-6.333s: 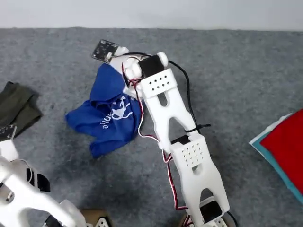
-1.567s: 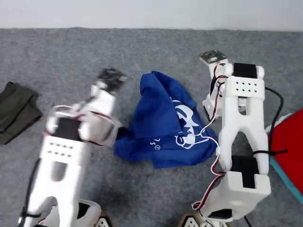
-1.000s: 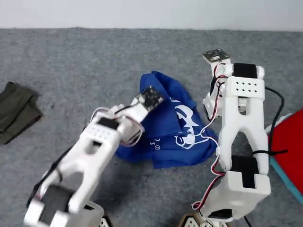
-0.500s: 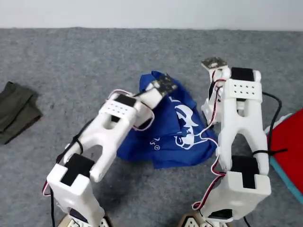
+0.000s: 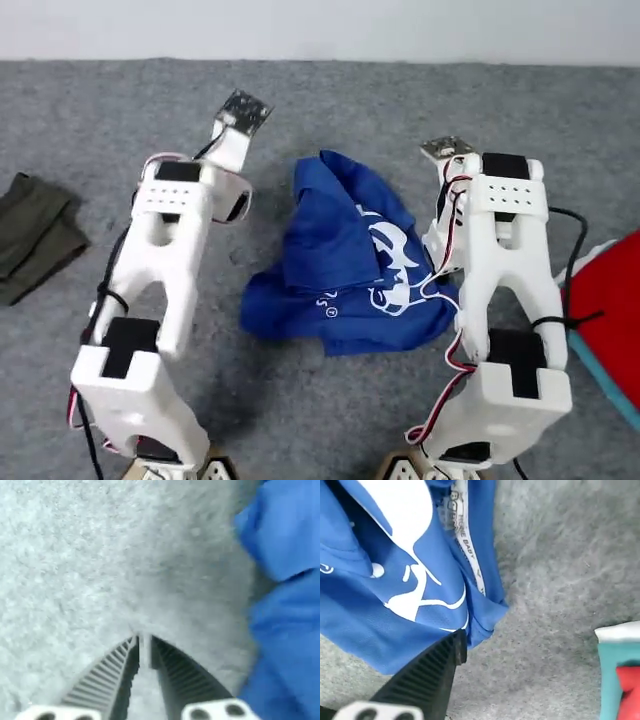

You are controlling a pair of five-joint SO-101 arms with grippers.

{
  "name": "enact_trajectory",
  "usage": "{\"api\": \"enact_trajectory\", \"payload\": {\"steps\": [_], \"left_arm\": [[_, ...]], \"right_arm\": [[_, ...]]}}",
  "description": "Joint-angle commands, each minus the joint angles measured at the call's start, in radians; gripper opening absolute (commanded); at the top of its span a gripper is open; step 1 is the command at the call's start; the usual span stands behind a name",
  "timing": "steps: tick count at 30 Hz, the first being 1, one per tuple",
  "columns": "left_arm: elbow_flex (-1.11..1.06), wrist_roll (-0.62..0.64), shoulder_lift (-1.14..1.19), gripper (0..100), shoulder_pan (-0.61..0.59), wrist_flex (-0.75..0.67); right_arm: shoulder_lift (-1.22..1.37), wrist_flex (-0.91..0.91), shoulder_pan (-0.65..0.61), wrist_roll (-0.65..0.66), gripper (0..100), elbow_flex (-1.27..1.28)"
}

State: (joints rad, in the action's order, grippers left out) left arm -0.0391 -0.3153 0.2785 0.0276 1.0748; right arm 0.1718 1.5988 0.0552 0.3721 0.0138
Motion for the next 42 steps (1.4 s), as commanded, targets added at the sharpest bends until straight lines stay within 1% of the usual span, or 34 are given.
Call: {"api": "enact_trajectory", "payload": {"steps": [1,3,4,5,9,13,17,20,22,25,29,31,37,38,42], "left_arm": [[0.176,0.180,-0.012,22,0.155,0.298],[0.199,0.264,-0.011,33,0.230,0.390],[0.202,0.293,-0.011,37,0.265,0.419],[0.202,0.313,-0.011,38,0.299,0.439],[0.208,0.382,0.015,38,0.407,0.423],[0.272,0.511,0.123,38,0.451,0.368],[0.443,0.608,0.281,38,0.466,0.405],[0.601,0.651,0.414,37,0.462,0.460],[0.717,0.652,0.496,34,0.448,0.508],[0.897,0.634,0.608,25,0.422,0.583],[1.122,0.508,0.732,11,0.379,0.683],[1.194,0.457,0.769,7,0.351,0.683],[1.247,0.436,0.752,7,0.249,0.683],[1.248,0.414,0.749,7,0.224,0.681],[1.248,0.264,0.756,6,0.098,0.675]], "right_arm": [[-0.053,-0.005,0.019,-0.011,56.7,-0.003],[-0.053,-0.002,0.048,-0.011,56.7,-0.003],[-0.053,-0.001,0.064,-0.011,56.7,-0.003],[-0.053,-0.001,0.081,-0.011,56.7,-0.003],[-0.053,-0.001,0.143,-0.008,56.7,-0.003],[-0.053,0.001,0.191,-0.005,56.7,-0.002],[-0.053,0.019,0.226,-0.005,56.7,-0.002],[-0.053,0.022,0.228,-0.005,56.7,-0.002],[-0.053,0.022,0.226,-0.005,56.7,-0.002],[-0.053,0.021,0.226,-0.005,56.7,-0.002],[-0.053,0.013,0.222,-0.005,56.7,-0.002],[-0.051,0.010,0.220,-0.005,56.7,-0.002],[-0.051,0.010,0.219,-0.005,56.7,-0.002],[-0.051,0.010,0.219,-0.005,56.7,-0.002],[-0.051,0.012,0.220,-0.005,56.7,-0.002]]}}
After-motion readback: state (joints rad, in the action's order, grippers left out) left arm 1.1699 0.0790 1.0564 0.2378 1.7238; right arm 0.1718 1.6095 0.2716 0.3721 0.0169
